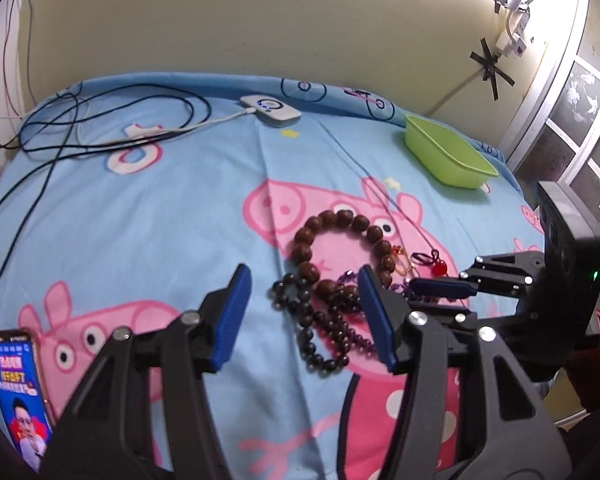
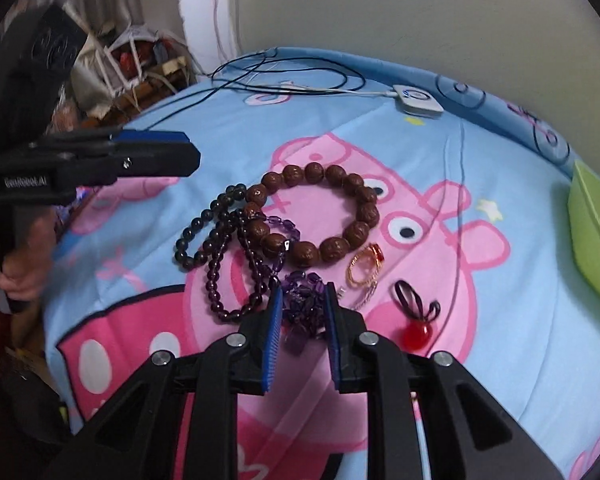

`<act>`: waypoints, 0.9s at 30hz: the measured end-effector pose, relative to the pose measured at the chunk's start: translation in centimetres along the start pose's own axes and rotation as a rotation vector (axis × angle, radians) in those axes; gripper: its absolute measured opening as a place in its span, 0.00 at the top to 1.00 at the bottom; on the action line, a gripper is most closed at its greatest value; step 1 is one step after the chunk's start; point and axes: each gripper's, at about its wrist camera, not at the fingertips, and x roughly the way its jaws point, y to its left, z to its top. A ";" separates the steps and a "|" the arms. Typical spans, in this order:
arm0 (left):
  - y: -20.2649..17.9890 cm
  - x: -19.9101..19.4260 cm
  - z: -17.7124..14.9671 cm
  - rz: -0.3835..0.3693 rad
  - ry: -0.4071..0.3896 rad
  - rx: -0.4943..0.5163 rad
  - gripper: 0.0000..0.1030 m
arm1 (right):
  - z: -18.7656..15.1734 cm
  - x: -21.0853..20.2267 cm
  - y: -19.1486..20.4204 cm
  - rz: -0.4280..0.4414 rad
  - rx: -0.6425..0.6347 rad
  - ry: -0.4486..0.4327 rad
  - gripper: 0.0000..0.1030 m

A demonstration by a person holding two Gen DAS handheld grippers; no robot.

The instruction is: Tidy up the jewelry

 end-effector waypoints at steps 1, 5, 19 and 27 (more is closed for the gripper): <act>-0.1 0.0 0.1 -0.001 0.000 0.000 0.48 | -0.2 0.0 0.1 -0.005 -0.017 0.005 1.00; -0.2 -0.4 0.3 -0.014 -0.013 0.007 0.48 | -0.9 0.2 -0.9 0.039 -0.003 0.038 0.99; -4.8 -1.3 -0.3 -0.088 -0.047 0.181 0.48 | 2.0 -7.6 -2.8 0.171 0.187 -0.197 1.00; -10.0 0.1 0.6 -0.167 -0.054 0.302 0.42 | 4.2 -13.7 -3.3 0.178 0.210 -0.354 1.00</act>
